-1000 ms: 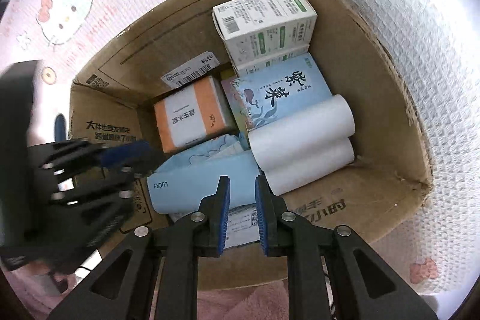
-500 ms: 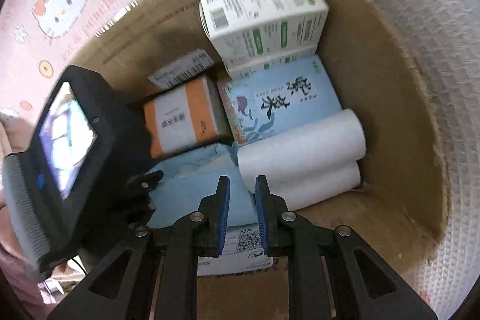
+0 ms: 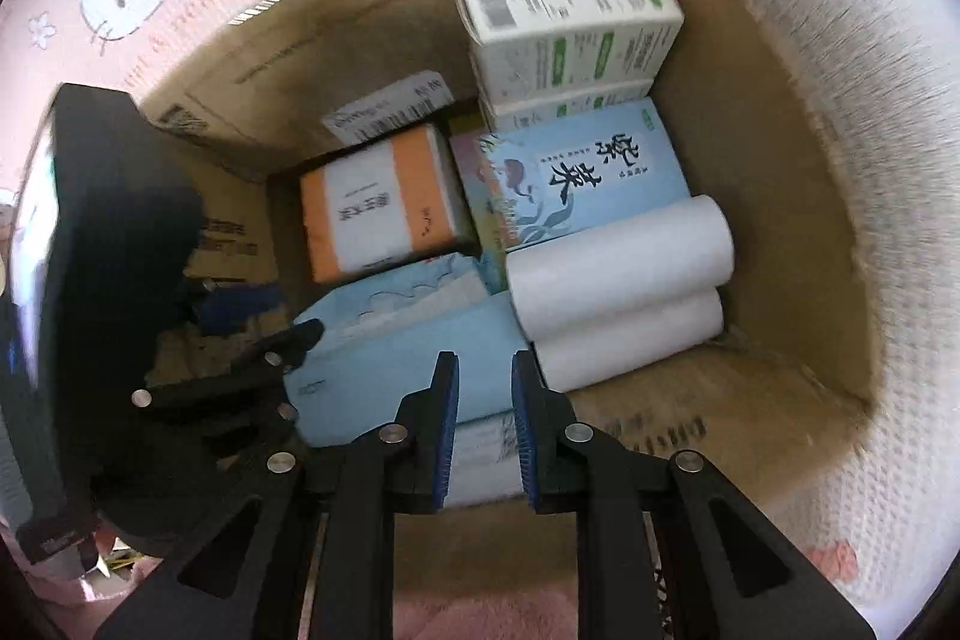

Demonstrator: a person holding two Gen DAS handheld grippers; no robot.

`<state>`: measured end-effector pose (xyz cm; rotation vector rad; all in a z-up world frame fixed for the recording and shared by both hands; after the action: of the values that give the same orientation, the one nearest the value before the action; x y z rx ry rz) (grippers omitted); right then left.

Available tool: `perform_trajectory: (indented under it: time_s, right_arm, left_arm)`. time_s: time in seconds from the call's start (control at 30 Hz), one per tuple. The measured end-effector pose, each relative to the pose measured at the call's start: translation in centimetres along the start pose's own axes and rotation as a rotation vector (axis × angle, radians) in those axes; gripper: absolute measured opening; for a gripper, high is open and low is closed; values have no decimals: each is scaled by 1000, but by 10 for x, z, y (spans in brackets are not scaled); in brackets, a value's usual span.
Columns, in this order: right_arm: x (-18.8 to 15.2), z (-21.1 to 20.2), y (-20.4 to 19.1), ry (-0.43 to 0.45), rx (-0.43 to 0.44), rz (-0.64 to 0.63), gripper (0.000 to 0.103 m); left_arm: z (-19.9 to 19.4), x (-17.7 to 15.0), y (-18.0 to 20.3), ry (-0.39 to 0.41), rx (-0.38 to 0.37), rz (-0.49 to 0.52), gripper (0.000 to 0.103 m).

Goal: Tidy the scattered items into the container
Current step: 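Withdraw the left tool up out of the cardboard box, then move the left tool over the mat to the dark blue denim pouch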

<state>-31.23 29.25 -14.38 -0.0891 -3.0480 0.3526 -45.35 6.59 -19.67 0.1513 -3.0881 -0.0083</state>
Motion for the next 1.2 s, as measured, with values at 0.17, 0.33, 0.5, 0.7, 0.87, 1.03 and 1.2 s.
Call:
perform_trajectory:
  time_s: [0.17, 0.33, 0.5, 0.7, 0.87, 1.03, 1.2]
  right_arm:
    - [-17, -35, -16, 66, -86, -32, 50]
    - [-41, -60, -33, 97, -98, -24, 51]
    - [-63, -66, -73, 152, -140, -67, 56]
    - [-87, -59, -136, 204, -136, -175, 61]
    - [-97, -31, -186, 228, -62, -244, 62]
    - [-104, 11, -236, 236, 80, -288, 63]
    - [-106, 65, -290, 242, 212, -347, 63]
  left_arm:
    - [-56, -20, -9, 200, 10, -33, 50]
    - [-94, -54, -33, 331, -24, -103, 50]
    - [-109, -83, -48, 446, -53, -166, 51]
    - [-113, -140, -97, 526, -64, -224, 51]
    - [-100, -196, -152, 578, -34, -337, 51]
    - [-64, -268, -212, 558, -6, -481, 51]
    - [-21, -343, -273, 569, -44, -706, 51]
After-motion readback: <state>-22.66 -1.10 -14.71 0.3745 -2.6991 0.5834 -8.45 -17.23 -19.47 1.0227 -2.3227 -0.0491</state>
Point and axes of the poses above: each gripper's, at about its wrist camera, not at the fingertips, and z roughly the way its jaws point, y to its right, x to its top, the point moved 4 cm from there along z, roughly the way its jaws point, and after that the axes turned 3 degrees about z, right-handed, at the moved point
